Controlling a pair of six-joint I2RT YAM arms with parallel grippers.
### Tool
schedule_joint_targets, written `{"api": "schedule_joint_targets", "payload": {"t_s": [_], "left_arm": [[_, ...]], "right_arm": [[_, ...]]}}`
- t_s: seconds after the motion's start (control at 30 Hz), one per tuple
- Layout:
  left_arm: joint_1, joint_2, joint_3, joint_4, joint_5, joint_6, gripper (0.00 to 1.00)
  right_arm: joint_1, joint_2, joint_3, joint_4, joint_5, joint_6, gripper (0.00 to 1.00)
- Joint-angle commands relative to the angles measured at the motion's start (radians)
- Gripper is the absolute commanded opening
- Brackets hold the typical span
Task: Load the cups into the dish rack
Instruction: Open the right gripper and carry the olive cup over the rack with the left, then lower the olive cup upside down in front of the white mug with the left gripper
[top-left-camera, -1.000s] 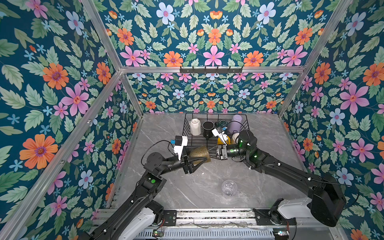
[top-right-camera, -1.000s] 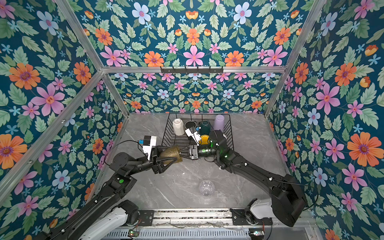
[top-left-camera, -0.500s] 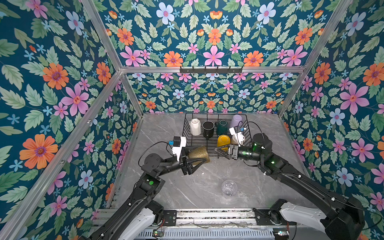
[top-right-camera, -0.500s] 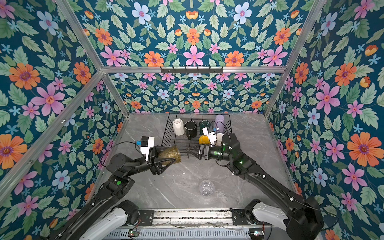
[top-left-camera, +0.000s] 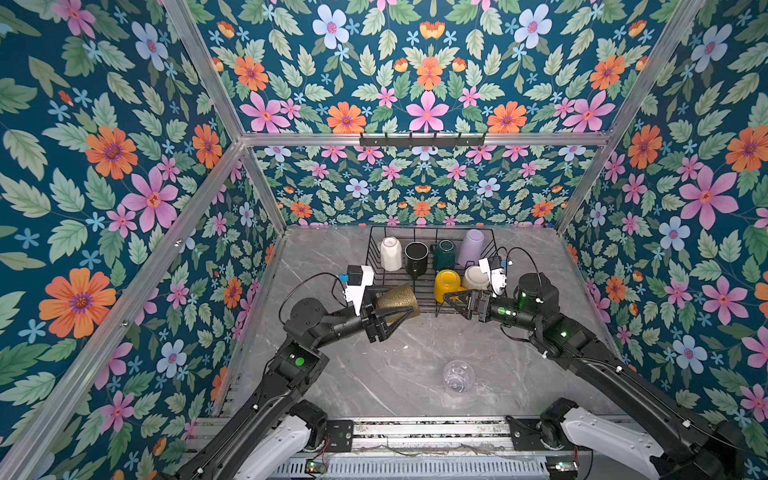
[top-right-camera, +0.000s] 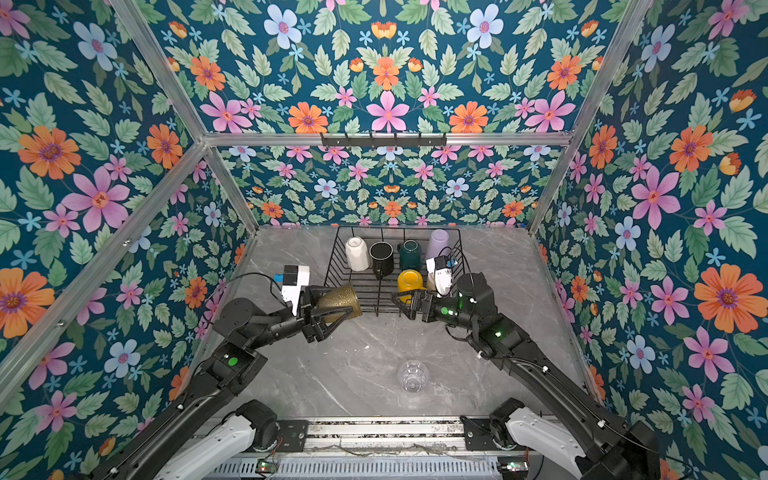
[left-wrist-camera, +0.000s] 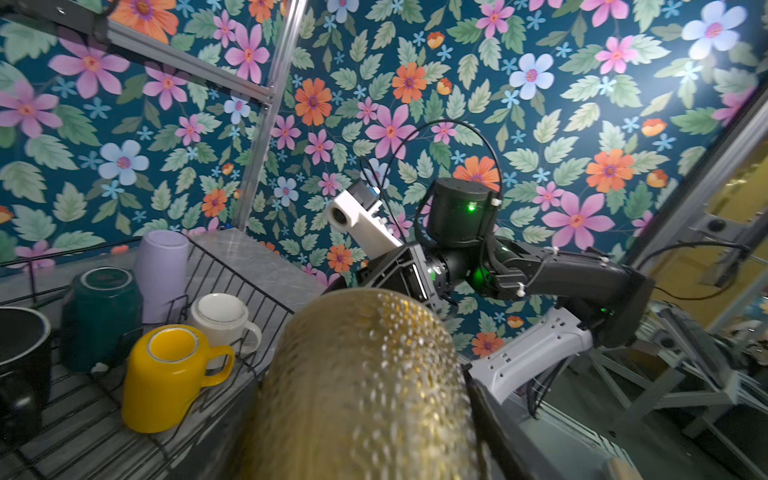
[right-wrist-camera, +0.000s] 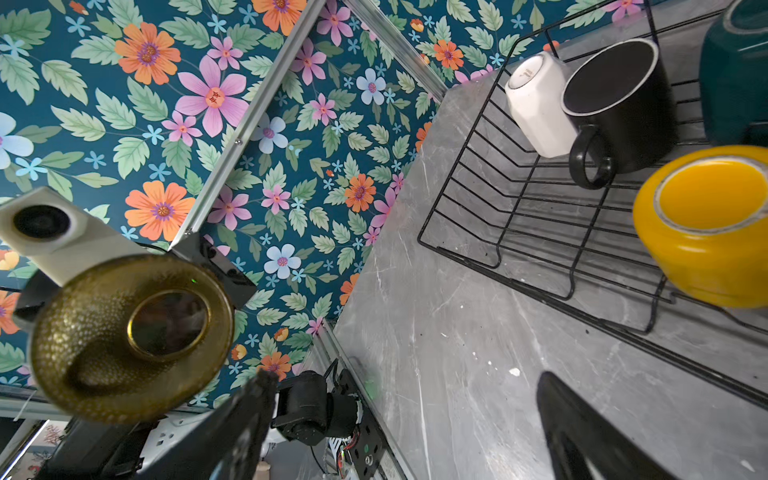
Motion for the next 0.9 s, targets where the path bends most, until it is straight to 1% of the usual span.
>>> {"api": "schedule_joint_targets", "payload": {"t_s": [0.0, 0.1, 0.2, 0.4, 0.6, 0.73, 0.87], "left_arm": [[0.002, 0.038, 0.1, -0.278, -0.17, 0.106, 0.0], [0.002, 0.114, 0.232, -0.469, -0.297, 0.151, 0.0], [0.002, 0.218, 0.365, -0.614, -0.364, 0.195, 0.0], [0.002, 0.46, 0.624, -0.883, -0.518, 0.261, 0.0], [-0.001, 0.648, 0.789, -1.024, -0.627, 0.266, 0.0], [-0.007, 0.753, 0.874, -1.124, -0.736, 0.272, 0.0], [-0.02, 0.847, 0.938, -1.176, -0.779, 0.285, 0.0]], "right_arm": [[0.001, -0.005, 0.005, -0.02, 0.032, -0.025, 0.98], [0.001, -0.013, 0.004, -0.042, 0.056, -0.034, 0.99], [0.001, -0.021, 0.008, -0.065, 0.086, -0.036, 0.99], [0.0, -0.046, -0.003, -0.085, 0.108, -0.04, 0.99], [0.0, -0.064, 0.003, -0.128, 0.128, -0.06, 0.99], [0.0, -0.067, 0.001, -0.136, 0.136, -0.062, 0.99], [0.0, -0.062, -0.01, -0.123, 0.134, -0.054, 0.99]]}}
